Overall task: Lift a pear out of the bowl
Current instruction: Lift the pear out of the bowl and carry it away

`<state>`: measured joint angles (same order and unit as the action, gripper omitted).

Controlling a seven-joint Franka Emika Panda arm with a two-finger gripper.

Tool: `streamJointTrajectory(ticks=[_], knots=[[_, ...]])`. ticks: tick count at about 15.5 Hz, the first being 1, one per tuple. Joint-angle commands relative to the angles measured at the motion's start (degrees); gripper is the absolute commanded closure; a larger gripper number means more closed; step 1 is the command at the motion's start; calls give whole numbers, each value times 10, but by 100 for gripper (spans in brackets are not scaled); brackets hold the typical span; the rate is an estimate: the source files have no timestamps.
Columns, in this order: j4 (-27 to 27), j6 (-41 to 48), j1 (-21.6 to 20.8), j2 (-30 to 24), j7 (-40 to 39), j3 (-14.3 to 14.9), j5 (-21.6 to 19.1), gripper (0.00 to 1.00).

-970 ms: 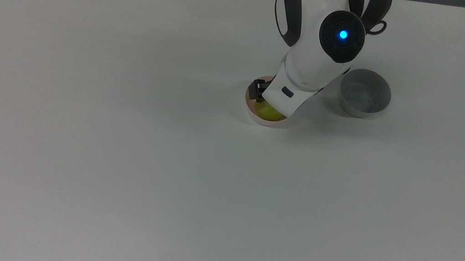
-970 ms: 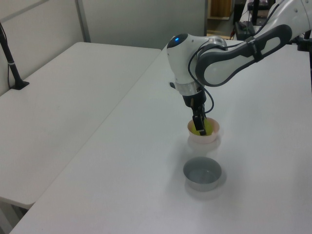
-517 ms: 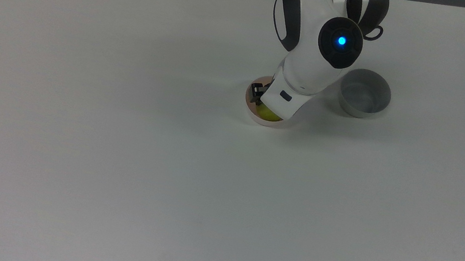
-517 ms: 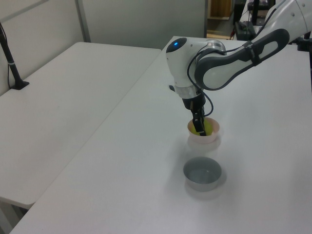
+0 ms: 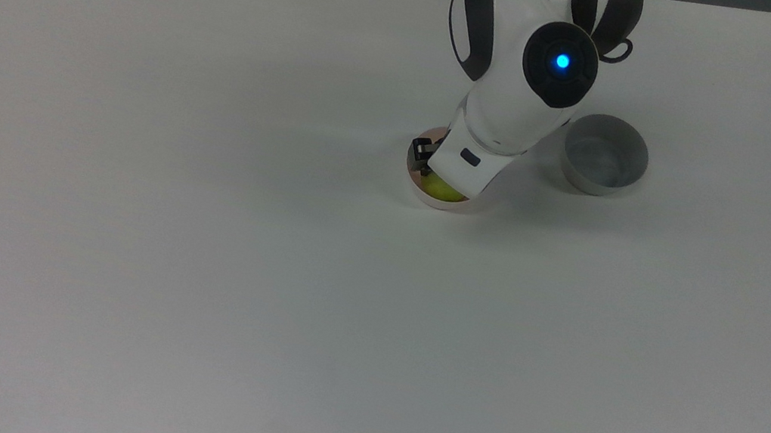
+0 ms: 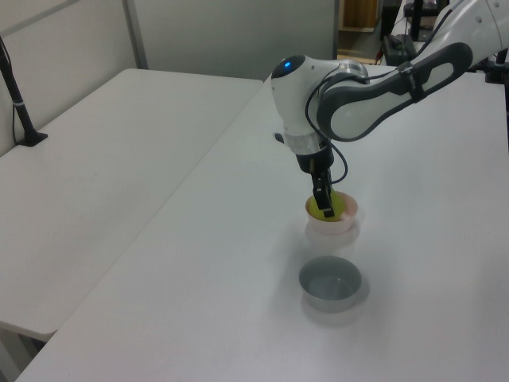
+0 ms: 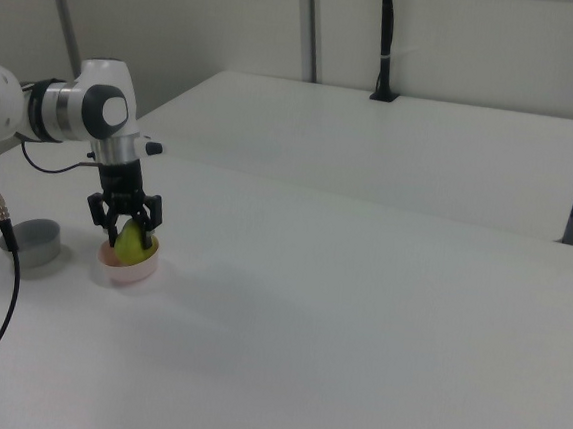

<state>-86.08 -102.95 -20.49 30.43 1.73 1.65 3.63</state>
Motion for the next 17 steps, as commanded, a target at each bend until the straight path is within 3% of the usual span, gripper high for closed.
streamJointTrajectory(ticks=[1,7,17], knots=[[-6,27,22,-53,-39,5,-22,62],[5,49,91,-101,-100,12,-23,62],[6,37,241,-80,-229,13,-11,61]])
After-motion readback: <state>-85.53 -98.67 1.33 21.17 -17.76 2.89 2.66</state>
